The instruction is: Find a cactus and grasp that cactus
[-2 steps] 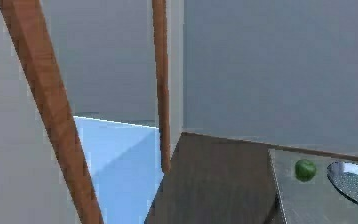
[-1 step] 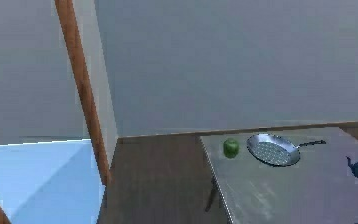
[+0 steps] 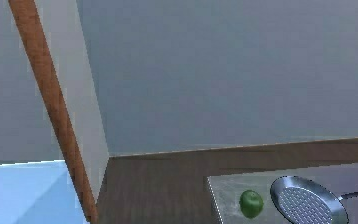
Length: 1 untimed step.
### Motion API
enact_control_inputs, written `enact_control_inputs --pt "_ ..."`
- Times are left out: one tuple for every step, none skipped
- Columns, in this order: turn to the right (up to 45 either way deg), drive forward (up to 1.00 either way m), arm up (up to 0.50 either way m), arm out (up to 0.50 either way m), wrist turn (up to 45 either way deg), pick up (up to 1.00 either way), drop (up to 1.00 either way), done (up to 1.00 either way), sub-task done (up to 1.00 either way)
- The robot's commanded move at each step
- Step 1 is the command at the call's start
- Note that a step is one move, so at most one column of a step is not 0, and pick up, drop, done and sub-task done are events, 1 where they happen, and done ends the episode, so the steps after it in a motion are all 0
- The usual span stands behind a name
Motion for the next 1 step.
enact_control_inputs --pt "0.0 0.0 0.5 0.0 0.0 0.0 0.0 0.0 0.0"
